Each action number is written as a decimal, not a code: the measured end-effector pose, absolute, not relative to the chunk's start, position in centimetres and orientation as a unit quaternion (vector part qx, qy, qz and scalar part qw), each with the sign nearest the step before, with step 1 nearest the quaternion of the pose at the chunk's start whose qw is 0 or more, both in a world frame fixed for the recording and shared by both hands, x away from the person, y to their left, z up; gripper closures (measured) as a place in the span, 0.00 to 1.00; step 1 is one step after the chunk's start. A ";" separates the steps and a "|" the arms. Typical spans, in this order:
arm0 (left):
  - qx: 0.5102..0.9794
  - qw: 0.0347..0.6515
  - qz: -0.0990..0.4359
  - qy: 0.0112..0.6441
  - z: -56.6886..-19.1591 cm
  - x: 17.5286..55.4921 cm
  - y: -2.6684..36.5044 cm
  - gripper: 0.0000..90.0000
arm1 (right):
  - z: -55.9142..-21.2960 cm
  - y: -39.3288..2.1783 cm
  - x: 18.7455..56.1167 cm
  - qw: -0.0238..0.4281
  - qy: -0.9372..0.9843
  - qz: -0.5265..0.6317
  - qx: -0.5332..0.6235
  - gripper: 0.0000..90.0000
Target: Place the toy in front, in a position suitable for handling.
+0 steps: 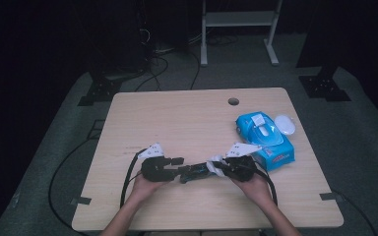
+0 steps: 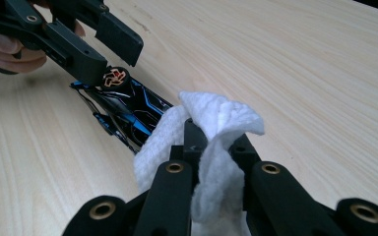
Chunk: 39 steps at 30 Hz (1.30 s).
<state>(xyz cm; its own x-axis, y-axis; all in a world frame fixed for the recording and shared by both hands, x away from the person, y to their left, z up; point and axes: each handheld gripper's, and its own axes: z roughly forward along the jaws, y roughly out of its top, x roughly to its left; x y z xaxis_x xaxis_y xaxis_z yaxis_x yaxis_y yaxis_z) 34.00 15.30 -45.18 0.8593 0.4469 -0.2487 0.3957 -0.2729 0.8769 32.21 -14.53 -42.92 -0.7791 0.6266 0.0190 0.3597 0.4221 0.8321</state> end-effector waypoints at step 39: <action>0.859 0.447 0.088 0.233 -46.7 32.8 12.9 0.18 | -45.8 -14.1 33.0 0.118 0.846 0.411 0.319 0.92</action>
<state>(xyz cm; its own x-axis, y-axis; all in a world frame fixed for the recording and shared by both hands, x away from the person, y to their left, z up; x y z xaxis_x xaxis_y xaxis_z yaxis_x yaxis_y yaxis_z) 32.76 12.87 -46.72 0.8760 0.4788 -0.0575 0.3220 -0.4921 0.8088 32.95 -14.12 -45.76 -0.7683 0.6370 0.0629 0.4431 0.4584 0.7704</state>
